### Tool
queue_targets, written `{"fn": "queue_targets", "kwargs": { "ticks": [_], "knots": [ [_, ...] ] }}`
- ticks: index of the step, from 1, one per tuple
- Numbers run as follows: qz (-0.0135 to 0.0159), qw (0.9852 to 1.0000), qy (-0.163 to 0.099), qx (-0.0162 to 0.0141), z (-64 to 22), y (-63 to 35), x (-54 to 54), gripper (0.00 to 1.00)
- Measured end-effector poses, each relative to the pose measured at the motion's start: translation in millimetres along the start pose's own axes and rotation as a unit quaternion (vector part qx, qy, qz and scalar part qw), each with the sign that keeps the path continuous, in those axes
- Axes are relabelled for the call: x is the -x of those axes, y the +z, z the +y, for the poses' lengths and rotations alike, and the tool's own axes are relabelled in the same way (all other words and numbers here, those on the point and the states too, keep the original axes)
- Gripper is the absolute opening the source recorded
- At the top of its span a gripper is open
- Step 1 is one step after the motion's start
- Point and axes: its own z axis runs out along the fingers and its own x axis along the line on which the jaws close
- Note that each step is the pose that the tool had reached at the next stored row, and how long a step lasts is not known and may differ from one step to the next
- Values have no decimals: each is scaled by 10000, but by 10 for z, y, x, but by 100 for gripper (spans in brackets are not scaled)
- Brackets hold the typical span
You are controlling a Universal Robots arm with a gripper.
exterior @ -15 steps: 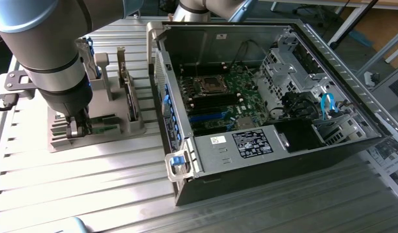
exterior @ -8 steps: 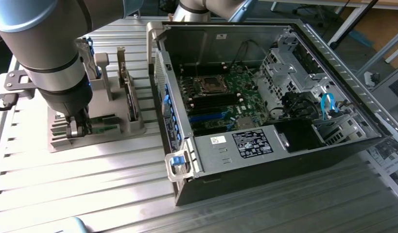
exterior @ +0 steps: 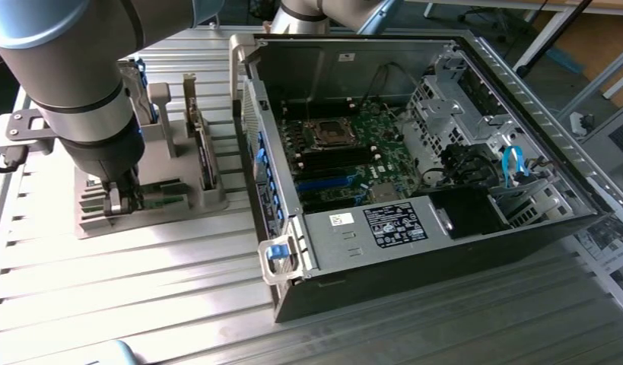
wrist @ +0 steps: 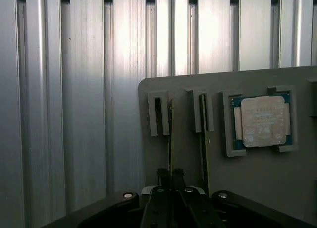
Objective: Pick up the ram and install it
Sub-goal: 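Pick up the ram and move it above insertion slot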
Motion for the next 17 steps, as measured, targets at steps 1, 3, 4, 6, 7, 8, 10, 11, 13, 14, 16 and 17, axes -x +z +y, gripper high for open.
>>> {"fn": "queue_targets", "kwargs": {
  "ticks": [1,3,4,6,7,8,10,11,13,14,16,17],
  "knots": [
    [0,10000,0,0,0,-1,0,14],
    [0,10000,0,0,0,-2,0,14],
    [0,10000,0,0,0,-3,0,14],
    [0,10000,0,0,0,-4,0,14],
    [0,10000,0,0,0,-5,0,14],
    [1,10000,0,1,0,-11,0,14],
    [0,10000,0,0,0,-15,0,14],
    [0,10000,0,0,0,-18,0,14],
    [0,10000,0,1,0,-25,1,14],
    [1,10000,0,1,0,-32,0,14],
    [0,10000,0,0,0,-48,1,14],
    [0,10000,0,-1,0,-56,1,14]
  ]
}}
